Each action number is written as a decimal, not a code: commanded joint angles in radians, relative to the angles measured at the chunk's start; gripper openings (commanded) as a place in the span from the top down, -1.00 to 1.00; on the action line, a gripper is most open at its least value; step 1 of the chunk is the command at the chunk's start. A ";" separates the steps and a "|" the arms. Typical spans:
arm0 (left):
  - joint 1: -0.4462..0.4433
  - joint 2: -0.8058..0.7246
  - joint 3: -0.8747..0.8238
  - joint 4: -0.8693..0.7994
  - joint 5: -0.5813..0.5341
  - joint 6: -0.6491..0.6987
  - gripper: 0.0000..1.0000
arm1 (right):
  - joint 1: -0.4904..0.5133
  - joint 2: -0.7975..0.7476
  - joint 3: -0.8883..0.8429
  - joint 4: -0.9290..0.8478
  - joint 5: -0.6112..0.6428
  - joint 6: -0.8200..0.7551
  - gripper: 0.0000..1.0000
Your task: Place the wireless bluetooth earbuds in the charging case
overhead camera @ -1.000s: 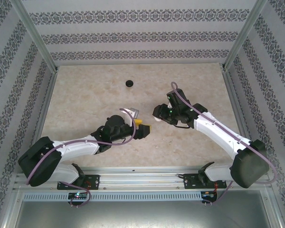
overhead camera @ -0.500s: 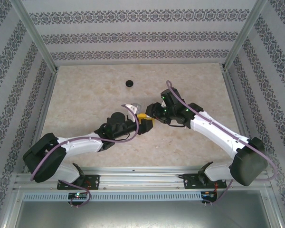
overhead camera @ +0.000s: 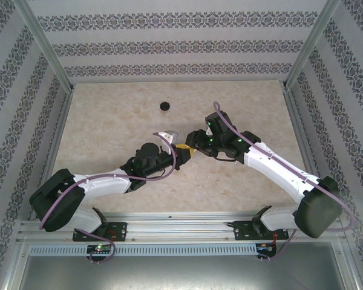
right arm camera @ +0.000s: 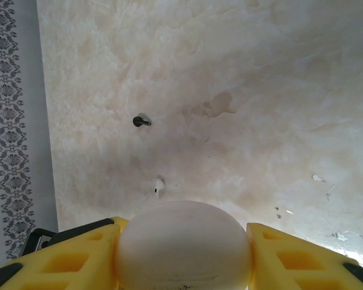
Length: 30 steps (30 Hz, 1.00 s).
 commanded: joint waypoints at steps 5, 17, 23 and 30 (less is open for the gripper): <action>0.012 -0.055 -0.016 0.064 0.041 -0.009 0.64 | 0.022 -0.050 0.061 0.016 0.000 -0.093 -0.37; 0.146 -0.235 -0.008 -0.051 0.249 -0.115 0.69 | -0.140 -0.285 0.028 0.078 -0.219 -0.314 -0.37; 0.194 -0.277 0.007 0.010 0.387 -0.225 0.71 | -0.151 -0.272 -0.008 0.216 -0.394 -0.282 -0.33; 0.204 -0.262 0.039 0.110 0.486 -0.348 0.71 | -0.168 -0.230 -0.089 0.495 -0.522 -0.138 -0.32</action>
